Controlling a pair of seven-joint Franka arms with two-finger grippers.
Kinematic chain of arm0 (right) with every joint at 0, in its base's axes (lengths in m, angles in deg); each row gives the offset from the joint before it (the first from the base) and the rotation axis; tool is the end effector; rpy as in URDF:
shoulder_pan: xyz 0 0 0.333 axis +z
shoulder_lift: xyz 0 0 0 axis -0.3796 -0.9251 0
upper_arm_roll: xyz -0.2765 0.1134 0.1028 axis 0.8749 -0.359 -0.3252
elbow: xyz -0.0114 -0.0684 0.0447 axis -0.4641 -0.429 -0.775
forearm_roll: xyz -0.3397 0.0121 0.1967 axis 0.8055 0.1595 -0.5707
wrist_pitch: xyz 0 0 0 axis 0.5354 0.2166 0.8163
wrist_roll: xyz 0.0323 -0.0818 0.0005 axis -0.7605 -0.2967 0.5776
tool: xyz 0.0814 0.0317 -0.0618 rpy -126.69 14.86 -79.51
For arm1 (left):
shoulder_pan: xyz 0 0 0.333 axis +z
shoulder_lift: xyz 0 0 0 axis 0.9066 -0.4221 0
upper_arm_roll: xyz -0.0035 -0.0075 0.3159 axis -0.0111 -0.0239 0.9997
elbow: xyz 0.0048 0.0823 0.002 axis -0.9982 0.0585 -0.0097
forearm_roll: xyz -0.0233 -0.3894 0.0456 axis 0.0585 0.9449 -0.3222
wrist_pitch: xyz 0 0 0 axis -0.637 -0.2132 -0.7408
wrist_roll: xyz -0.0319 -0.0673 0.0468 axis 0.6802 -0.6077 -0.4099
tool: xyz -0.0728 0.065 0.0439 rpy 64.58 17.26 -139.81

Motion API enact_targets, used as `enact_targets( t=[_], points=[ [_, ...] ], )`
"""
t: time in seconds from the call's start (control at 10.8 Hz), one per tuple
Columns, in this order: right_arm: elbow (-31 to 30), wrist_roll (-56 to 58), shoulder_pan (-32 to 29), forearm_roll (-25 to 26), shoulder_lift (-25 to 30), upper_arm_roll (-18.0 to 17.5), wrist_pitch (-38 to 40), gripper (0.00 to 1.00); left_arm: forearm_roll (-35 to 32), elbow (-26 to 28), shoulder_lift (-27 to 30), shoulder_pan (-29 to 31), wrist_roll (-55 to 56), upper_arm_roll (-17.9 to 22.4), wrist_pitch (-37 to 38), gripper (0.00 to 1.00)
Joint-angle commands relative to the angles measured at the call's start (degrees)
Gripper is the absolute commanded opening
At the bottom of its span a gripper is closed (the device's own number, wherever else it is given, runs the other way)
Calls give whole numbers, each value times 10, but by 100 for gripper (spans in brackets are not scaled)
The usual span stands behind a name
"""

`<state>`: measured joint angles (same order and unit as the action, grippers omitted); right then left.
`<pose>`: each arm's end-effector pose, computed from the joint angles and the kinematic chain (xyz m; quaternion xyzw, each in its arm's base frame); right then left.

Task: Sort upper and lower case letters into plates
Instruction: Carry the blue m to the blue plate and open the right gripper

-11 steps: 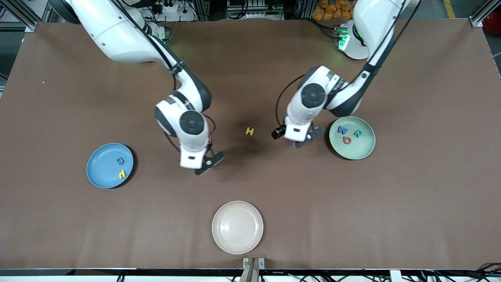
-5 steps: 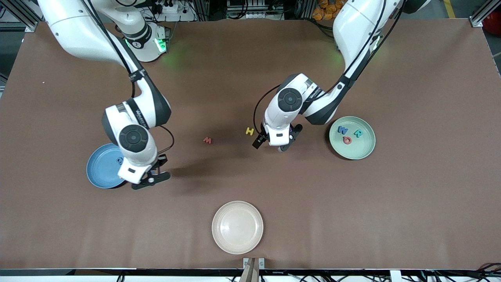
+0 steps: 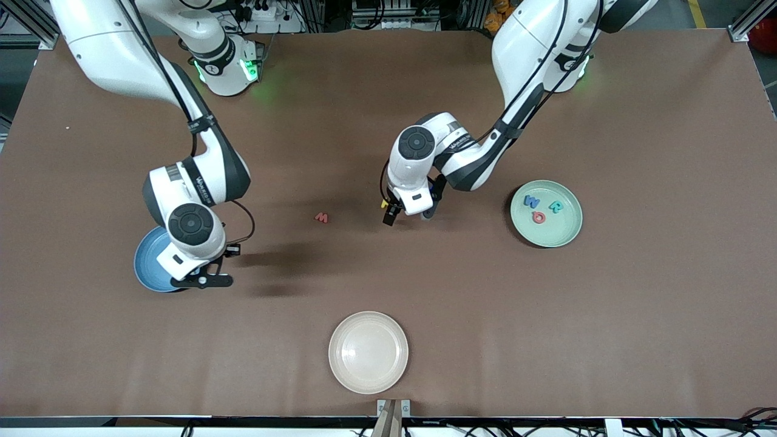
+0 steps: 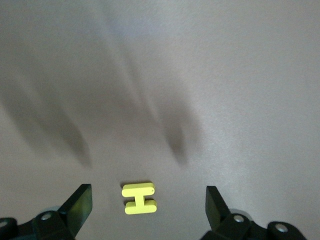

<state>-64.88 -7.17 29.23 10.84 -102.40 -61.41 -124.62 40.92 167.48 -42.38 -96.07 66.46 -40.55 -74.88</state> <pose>0.6356 0.1201 0.2569 0.9832 0.0004 -0.0566 0.1737 0.4571 -0.5067 0.2035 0.8249 0.5615 -0.0443 0.0486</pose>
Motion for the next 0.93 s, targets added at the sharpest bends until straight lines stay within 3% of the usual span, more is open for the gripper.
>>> enact_targets(
  t=[0.0,0.37,0.65,0.74,0.84],
  points=[
    [-14,-19,-29,5,2,-4,0,0,-15,-17,-21,-10,30,6,0,100],
    [-14,-12,-45,15,-3,21,15,0,-30,-45,-50,-32,52,10,24,100],
    [-13,-18,-45,84,-18,59,2,0,-41,-45,-56,-32,60,10,24,100],
    [-13,-18,-47,88,-18,59,3,10,-41,-46,-58,-32,60,10,24,100],
    [-11,-17,-50,89,-18,60,2,99,-40,-50,-61,-32,60,10,24,100]
  ],
)
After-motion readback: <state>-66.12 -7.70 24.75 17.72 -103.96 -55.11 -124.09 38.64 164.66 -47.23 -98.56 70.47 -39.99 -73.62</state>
